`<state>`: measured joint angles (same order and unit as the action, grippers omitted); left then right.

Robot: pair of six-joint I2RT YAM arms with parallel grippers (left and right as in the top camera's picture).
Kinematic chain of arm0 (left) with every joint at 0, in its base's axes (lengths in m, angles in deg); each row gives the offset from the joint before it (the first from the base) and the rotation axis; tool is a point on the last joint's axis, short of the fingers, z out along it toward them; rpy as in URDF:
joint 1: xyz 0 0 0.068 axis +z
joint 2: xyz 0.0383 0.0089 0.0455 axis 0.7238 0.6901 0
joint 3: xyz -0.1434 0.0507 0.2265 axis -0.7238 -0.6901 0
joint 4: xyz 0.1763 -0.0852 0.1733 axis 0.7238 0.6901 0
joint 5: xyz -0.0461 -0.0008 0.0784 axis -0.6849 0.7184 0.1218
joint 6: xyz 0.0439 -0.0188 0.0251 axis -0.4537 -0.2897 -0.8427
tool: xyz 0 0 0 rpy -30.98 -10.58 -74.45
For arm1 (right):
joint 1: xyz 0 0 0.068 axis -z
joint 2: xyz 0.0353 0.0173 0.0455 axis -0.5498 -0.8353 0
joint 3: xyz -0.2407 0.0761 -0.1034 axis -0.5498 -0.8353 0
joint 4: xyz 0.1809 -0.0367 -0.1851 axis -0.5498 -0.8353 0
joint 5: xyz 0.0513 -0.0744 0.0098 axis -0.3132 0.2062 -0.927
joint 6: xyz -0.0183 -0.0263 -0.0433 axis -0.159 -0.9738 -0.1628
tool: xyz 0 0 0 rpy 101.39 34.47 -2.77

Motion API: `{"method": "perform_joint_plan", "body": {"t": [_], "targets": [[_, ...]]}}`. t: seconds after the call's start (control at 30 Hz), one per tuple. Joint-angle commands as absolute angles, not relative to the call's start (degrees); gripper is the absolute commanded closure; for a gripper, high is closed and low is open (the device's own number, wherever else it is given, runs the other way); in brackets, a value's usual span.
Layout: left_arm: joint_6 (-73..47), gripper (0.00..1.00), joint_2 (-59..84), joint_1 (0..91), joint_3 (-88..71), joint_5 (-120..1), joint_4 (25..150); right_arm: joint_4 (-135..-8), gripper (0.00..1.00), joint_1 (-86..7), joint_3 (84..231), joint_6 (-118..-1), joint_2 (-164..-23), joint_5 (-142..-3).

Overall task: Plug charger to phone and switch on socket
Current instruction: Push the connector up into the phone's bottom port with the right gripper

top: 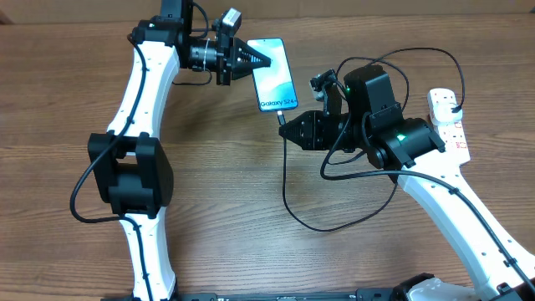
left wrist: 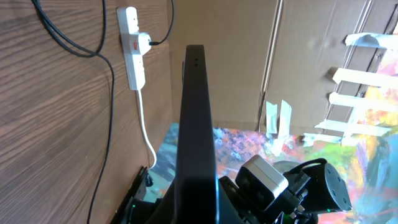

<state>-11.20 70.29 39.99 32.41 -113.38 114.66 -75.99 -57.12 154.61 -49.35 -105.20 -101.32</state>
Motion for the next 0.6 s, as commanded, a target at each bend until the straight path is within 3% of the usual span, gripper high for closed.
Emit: {"method": "perform_joint_plan", "body": {"t": [0.0, 0.57], "targets": [[-12.67, 0.96, 70.03, 39.38, 33.33, -117.03, 114.61, -75.49, 0.96, -57.52, 154.55, -49.78, -104.17, -100.99], [-12.64, 0.96, 70.03, 39.21, 33.33, -117.8, 114.61, -75.4, 0.96, -57.52, 154.55, -49.33, -104.17, -99.9]]}}
